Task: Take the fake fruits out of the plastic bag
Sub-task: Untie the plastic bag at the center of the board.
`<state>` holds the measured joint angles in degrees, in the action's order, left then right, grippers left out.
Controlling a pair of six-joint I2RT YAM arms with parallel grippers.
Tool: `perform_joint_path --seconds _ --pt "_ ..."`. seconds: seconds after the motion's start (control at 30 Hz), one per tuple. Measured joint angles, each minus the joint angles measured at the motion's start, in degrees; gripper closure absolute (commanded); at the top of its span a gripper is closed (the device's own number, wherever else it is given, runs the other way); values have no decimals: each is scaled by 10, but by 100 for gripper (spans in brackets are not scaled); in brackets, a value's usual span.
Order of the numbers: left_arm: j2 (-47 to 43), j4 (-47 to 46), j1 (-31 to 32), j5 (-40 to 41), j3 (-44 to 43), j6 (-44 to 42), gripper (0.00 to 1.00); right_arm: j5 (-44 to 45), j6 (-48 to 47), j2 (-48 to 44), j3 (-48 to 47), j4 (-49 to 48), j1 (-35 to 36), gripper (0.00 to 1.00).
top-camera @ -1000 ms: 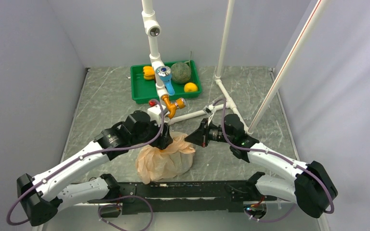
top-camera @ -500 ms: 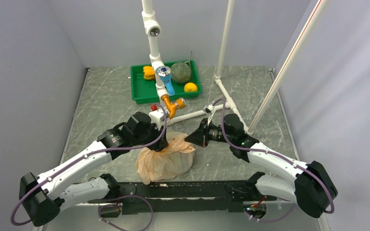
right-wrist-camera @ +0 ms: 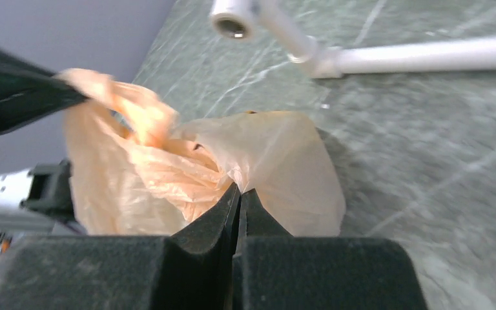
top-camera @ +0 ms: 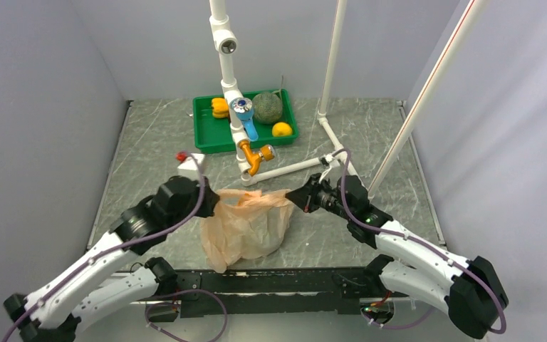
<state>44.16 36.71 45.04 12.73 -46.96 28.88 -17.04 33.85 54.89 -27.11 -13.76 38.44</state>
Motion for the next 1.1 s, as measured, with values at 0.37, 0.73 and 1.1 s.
perform_joint_path --seconds 0.37,0.73,1.1 --pt "-118 -42 -6 25 89 100 100 54 -23 -33 27 64 -2 43" --pt "-117 -69 -7 -41 91 110 100 201 -216 -89 -56 140 190 28" --pt "-152 -55 -7 -38 102 129 100 392 -307 110 -184 194 327 36"
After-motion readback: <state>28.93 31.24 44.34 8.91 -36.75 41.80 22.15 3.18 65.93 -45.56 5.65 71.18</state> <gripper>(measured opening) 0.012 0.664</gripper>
